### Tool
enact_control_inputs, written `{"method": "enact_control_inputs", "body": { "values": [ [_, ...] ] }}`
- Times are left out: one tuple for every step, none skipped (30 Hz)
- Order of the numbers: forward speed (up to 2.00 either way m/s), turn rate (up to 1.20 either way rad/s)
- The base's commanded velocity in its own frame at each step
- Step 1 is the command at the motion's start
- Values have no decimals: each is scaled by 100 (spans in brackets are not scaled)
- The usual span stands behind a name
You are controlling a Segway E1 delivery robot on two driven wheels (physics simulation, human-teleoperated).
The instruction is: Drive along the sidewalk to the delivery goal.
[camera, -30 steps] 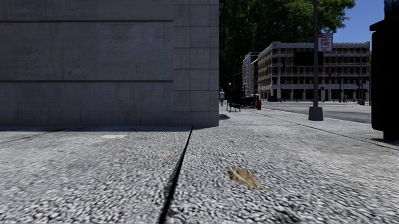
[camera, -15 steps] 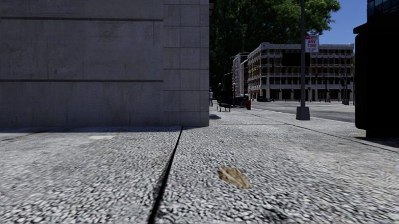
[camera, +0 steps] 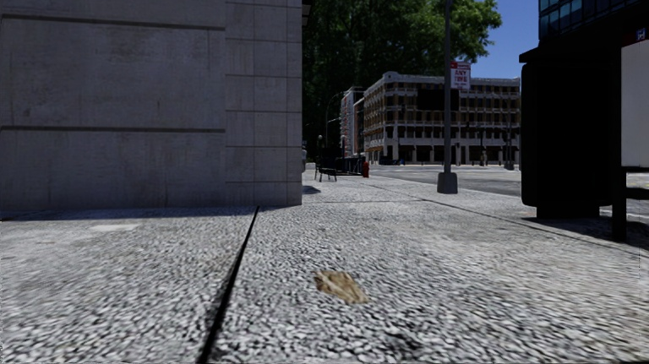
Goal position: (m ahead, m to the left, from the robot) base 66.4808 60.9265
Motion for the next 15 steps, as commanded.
{"method": "enact_control_inputs", "body": {
  "values": [
    [200,0],
    [200,0],
    [200,0],
    [200,0],
    [200,0],
    [200,0],
    [200,0],
    [200,0],
    [200,0],
    [200,0],
    [200,0],
    [200,0],
    [200,0],
    [200,0],
    [200,0]
  ]
}}
